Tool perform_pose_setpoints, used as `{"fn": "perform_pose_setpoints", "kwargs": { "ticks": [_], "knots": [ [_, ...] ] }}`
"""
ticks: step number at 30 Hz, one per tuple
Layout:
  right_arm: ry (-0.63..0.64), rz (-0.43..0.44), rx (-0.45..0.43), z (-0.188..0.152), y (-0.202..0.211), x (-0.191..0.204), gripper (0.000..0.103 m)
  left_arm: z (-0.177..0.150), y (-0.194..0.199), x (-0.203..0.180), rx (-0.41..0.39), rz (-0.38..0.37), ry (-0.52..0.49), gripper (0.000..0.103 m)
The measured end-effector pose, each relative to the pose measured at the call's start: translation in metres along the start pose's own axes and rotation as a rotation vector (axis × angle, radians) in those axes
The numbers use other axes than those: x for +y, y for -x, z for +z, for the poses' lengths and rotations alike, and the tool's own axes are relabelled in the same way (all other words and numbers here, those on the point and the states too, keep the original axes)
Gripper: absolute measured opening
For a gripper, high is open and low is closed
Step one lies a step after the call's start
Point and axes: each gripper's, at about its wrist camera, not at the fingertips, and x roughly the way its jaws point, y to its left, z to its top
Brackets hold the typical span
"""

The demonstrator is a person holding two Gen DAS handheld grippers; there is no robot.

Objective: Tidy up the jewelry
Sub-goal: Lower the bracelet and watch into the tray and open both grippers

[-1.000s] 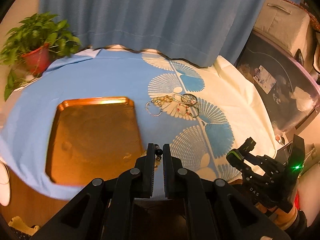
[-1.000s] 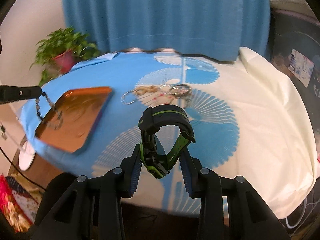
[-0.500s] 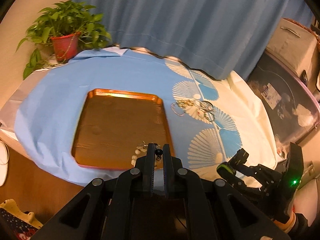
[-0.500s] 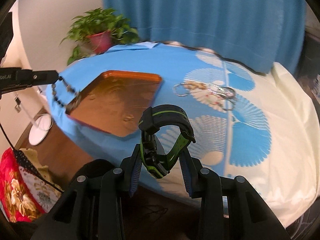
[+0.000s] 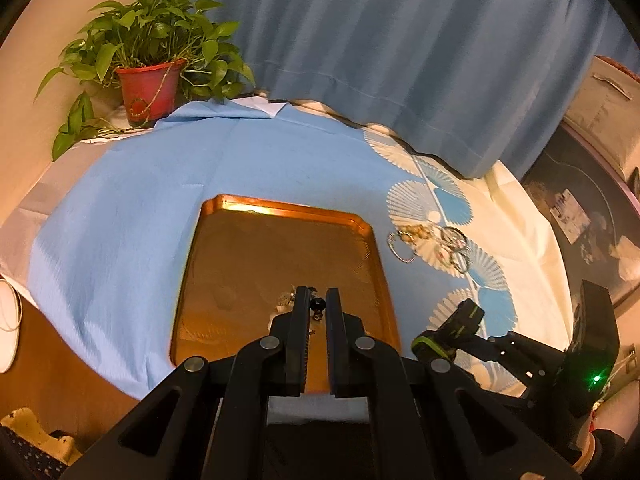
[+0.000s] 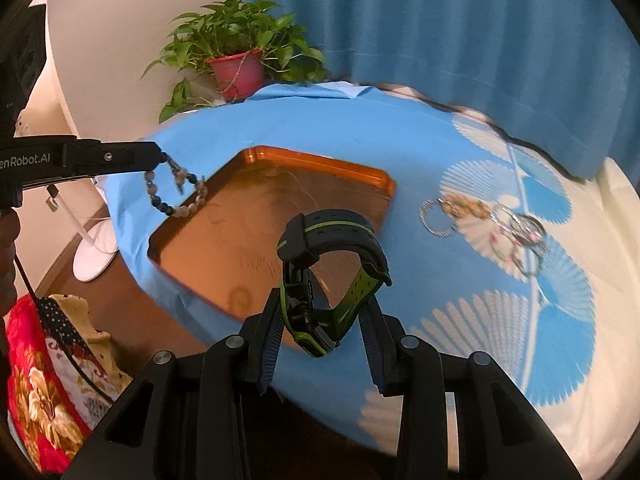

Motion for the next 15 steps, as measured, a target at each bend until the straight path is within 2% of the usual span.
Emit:
{"fn": "perform_pose_setpoints", "kwargs": {
  "ticks": [5,15],
  "knots": [
    [0.006,0.02,0.012,0.021,-0.035,0.01,0.038,0.011,-0.025,0.011,0.015,0.021,-0.003,0.005],
    [0.026,0.039,0.05,0.04,-0.091,0.014,0.039,0.02,-0.076,0.029,0.065,0.052,0.005,0.005]
  ]
}}
